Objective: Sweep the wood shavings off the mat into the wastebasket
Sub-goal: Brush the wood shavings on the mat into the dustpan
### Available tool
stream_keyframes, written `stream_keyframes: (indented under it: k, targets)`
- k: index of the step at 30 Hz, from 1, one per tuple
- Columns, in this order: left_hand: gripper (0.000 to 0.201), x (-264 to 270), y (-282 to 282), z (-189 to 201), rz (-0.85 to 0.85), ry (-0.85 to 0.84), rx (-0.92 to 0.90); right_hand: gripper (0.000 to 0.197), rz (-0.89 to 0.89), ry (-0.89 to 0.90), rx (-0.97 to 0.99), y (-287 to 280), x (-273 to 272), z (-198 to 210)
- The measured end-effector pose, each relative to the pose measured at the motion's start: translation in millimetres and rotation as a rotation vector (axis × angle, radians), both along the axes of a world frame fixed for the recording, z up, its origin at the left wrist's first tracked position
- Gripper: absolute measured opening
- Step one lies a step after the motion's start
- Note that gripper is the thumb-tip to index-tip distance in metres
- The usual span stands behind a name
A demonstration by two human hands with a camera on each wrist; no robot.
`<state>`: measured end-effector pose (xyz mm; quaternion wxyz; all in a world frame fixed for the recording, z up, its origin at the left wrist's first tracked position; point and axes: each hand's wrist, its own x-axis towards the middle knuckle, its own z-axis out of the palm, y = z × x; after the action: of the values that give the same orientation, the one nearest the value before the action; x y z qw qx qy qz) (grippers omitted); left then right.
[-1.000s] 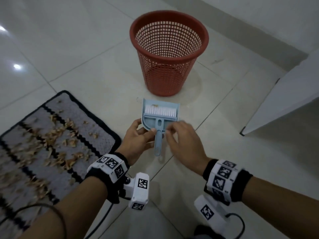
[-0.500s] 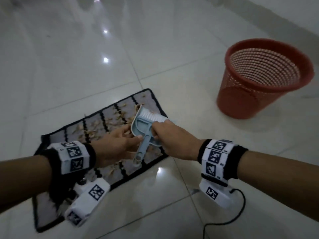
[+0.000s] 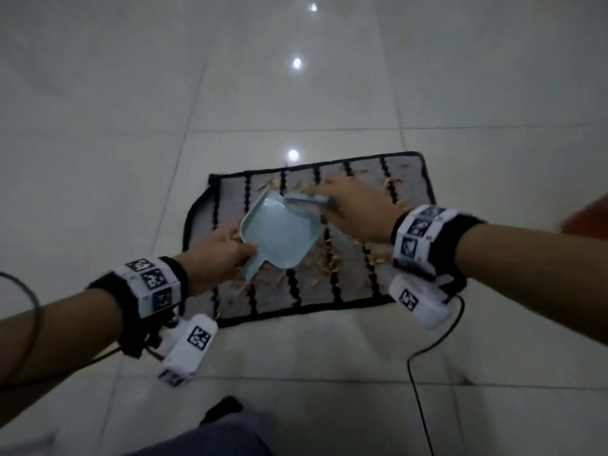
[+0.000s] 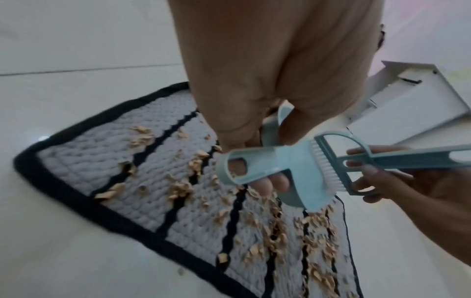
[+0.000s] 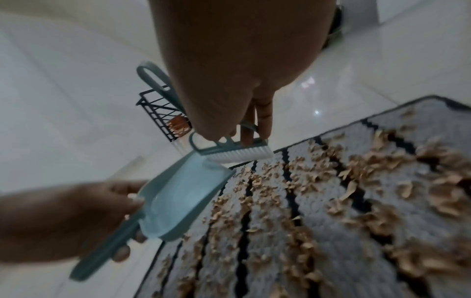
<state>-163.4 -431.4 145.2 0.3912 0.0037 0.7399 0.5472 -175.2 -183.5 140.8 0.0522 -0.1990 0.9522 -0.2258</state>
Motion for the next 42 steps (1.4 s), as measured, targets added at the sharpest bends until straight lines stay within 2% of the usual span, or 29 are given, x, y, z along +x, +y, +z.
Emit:
stream_keyframes:
  k: [3, 6, 8, 11, 15, 18, 25, 30, 34, 37, 42]
  targets:
    - [0.049, 3.5, -36.5, -16.5, 0.134, 0.084, -0.1, 0.023, -0.088, -0.107, -0.13, -25.4, -9.3, -2.6]
    - [0.044, 14.9, -68.2, -30.4, 0.321, 0.143, -0.209, 0.033, -0.081, -0.176, -0.192, -53.4, -14.7, -20.8]
    - [0.046, 28.2, -92.5, -35.2, 0.415, 0.114, -0.245, 0.038, -0.097, -0.23, -0.263, -72.4, -14.8, -38.7]
    - [0.047, 57.1, -134.6, -36.9, 0.435, 0.084, -0.332, 0.037, -0.126, -0.32, -0.416, -99.0, -6.9, -63.2]
    - [0.049, 100.6, -183.5, -47.3, 0.504, -0.018, -0.416, 0.035, -0.025, -0.404, -0.49, -134.6, 3.5, -78.9]
    - [0.063, 124.6, -198.5, -64.6, 0.526, -0.084, -0.439, 0.031, 0.042, -0.458, -0.469, -152.4, -1.0, -91.6]
    - [0.072, 133.2, -197.7, -87.1, 0.465, -0.141, -0.368, 0.023, 0.253, -0.56, -0.323, -161.4, -4.1, -112.9]
    - [0.074, 125.1, -189.7, -95.9, 0.374, -0.135, -0.373, 0.041, 0.114, -0.456, -0.254, -137.8, -21.6, -114.6]
    - [0.08, 122.3, -189.0, -101.3, 0.36, -0.12, -0.349, 0.036, -0.01, -0.368, -0.3, -116.7, -31.3, -101.8]
    - [0.075, 122.3, -187.1, -104.7, 0.357, -0.136, -0.348, 0.026, 0.077, -0.413, -0.345, -124.1, -20.7, -92.4]
    - [0.086, 126.0, -181.7, -115.1, 0.37, -0.17, -0.342, 0.03, 0.183, -0.494, -0.308, -149.3, -5.4, -114.5]
